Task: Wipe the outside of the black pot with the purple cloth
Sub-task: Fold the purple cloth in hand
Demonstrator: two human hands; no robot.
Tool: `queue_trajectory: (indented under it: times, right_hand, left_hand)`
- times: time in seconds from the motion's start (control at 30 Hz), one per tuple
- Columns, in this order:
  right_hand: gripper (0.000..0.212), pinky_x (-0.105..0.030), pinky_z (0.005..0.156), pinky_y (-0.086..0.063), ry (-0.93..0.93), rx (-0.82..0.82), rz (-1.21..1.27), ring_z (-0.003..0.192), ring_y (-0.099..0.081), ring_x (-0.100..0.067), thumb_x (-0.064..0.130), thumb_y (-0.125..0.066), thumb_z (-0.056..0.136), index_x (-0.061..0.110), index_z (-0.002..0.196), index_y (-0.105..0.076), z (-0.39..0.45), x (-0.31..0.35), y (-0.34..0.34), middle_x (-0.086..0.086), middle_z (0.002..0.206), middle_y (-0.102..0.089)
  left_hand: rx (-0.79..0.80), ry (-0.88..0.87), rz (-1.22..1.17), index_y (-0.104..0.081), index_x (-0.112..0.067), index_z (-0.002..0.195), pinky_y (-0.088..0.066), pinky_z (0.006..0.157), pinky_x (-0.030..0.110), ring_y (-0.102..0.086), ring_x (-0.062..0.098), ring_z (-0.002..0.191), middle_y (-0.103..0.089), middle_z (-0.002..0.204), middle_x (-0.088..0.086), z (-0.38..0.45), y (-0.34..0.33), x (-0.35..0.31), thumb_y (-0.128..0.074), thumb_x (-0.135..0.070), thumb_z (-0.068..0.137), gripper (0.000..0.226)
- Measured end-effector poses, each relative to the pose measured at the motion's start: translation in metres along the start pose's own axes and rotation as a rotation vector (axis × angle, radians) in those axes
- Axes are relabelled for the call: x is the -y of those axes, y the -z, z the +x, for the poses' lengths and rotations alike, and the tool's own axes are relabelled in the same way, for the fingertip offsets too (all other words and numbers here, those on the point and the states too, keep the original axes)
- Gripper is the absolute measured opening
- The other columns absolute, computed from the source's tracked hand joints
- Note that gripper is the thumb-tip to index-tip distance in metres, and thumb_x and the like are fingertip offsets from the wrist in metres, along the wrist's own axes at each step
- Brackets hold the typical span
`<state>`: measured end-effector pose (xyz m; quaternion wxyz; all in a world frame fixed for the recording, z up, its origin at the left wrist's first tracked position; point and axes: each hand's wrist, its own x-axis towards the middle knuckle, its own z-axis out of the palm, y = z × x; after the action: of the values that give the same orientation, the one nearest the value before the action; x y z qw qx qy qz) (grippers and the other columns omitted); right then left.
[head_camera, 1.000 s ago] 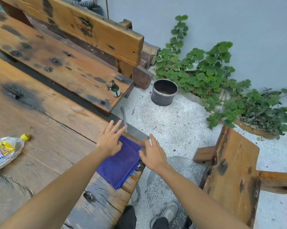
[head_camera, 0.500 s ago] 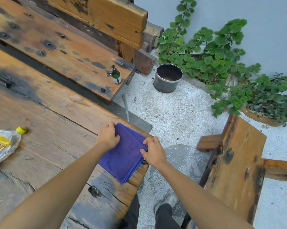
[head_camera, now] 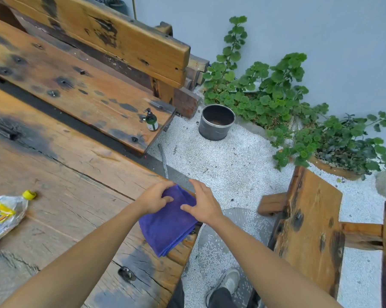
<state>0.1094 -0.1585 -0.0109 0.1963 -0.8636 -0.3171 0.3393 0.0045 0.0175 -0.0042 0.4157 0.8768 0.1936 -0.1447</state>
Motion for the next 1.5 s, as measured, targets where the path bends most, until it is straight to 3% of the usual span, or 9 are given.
queue_trajectory:
  times: [0.13, 0.23, 0.4, 0.6, 0.73, 0.87, 1.13, 1.33, 1.5]
  right_hand:
    - [0.091, -0.035, 0.117, -0.036, 0.068, 0.094, 0.083, 0.145, -0.042, -0.020, 0.036, -0.087, 0.080, 0.027, 0.157, -0.040, 0.004, 0.008, 0.015, 0.000, 0.157, -0.048]
    - [0.027, -0.033, 0.076, -0.048, 0.038, 0.102, 0.076, 0.094, -0.065, -0.026, 0.038, -0.086, 0.081, 0.025, 0.096, -0.066, 0.004, 0.013, 0.027, 0.000, 0.093, -0.068]
    - [0.052, -0.038, 0.059, -0.031, 0.097, 0.062, 0.017, 0.064, -0.042, -0.021, 0.045, -0.077, 0.090, 0.022, 0.060, -0.041, -0.003, 0.012, 0.054, 0.006, 0.059, -0.041]
    - [0.040, -0.038, 0.064, -0.042, 0.144, -0.001, 0.009, 0.066, -0.052, -0.018, 0.031, -0.071, 0.096, 0.039, 0.059, -0.058, -0.012, -0.004, 0.111, 0.008, 0.060, -0.053]
    - [0.030, -0.036, 0.060, -0.037, 0.210, -0.098, 0.095, 0.060, -0.045, -0.010, 0.026, -0.065, 0.098, 0.029, 0.069, -0.058, -0.016, -0.027, 0.149, 0.008, 0.059, -0.051]
    - [0.020, -0.034, 0.059, -0.035, 0.235, -0.151, 0.134, 0.060, -0.042, -0.006, 0.036, -0.060, 0.093, 0.024, 0.077, -0.060, -0.008, -0.060, 0.193, 0.007, 0.061, -0.054]
    - [0.042, -0.041, 0.068, -0.048, 0.189, -0.255, 0.223, 0.068, -0.057, -0.019, 0.057, -0.055, 0.089, 0.016, 0.083, -0.066, 0.046, -0.151, 0.285, -0.004, 0.071, -0.065]
    - [0.012, -0.042, 0.083, -0.053, 0.096, -0.282, 0.311, 0.091, -0.068, -0.028, 0.026, -0.061, 0.103, 0.021, 0.103, -0.071, 0.071, -0.219, 0.324, -0.002, 0.092, -0.076]
    - [0.019, -0.043, 0.086, -0.052, 0.056, -0.289, 0.355, 0.097, -0.067, -0.027, 0.012, -0.054, 0.104, 0.023, 0.110, -0.070, 0.095, -0.252, 0.350, 0.000, 0.101, -0.075]
  left_hand:
    - [0.019, -0.138, -0.022, -0.058, -0.027, 0.086, -0.048, 0.078, 0.028, -0.057, 0.015, 0.078, -0.064, 0.079, -0.012, -0.002, 0.006, -0.026, -0.072, -0.007, 0.084, 0.024]
    - [-0.025, -0.149, -0.105, -0.050, -0.034, 0.082, -0.044, 0.070, 0.033, -0.053, 0.008, 0.068, -0.058, 0.070, -0.016, -0.003, 0.010, -0.038, -0.076, -0.009, 0.081, 0.037]
    - [-0.071, -0.121, -0.200, -0.054, -0.019, 0.097, -0.036, 0.059, 0.023, -0.044, 0.001, 0.056, -0.054, 0.060, -0.014, 0.005, 0.019, -0.044, -0.087, -0.024, 0.072, 0.041]
    - [0.169, -0.053, 0.048, -0.060, -0.038, 0.079, -0.045, 0.070, 0.019, -0.061, 0.007, 0.083, -0.067, 0.084, -0.013, 0.026, 0.025, -0.053, -0.081, -0.015, 0.075, 0.031]
    - [0.164, -0.005, 0.093, -0.069, -0.021, 0.104, -0.043, 0.088, 0.021, -0.058, 0.010, 0.108, -0.066, 0.109, -0.005, 0.051, 0.010, -0.066, -0.075, -0.021, 0.085, 0.020]
    - [0.055, -0.085, 0.033, -0.064, -0.019, 0.093, -0.048, 0.094, 0.037, -0.063, 0.023, 0.103, -0.065, 0.095, -0.005, 0.091, -0.007, -0.111, -0.064, -0.015, 0.093, 0.004]
    - [-0.267, 0.033, -0.013, -0.046, -0.017, 0.092, -0.046, 0.075, 0.044, -0.058, 0.031, 0.080, -0.062, 0.080, 0.006, 0.185, -0.009, -0.192, -0.046, -0.027, 0.094, 0.010]
    - [-0.293, -0.071, 0.113, -0.042, -0.022, 0.098, -0.030, 0.063, 0.036, -0.051, 0.023, 0.071, -0.055, 0.078, -0.004, 0.247, -0.016, -0.248, -0.039, -0.024, 0.102, 0.005]
    - [-0.256, -0.101, 0.074, -0.059, -0.013, 0.113, -0.045, 0.086, 0.040, -0.060, 0.025, 0.096, -0.067, 0.105, 0.004, 0.297, -0.018, -0.275, -0.042, -0.022, 0.105, 0.021]
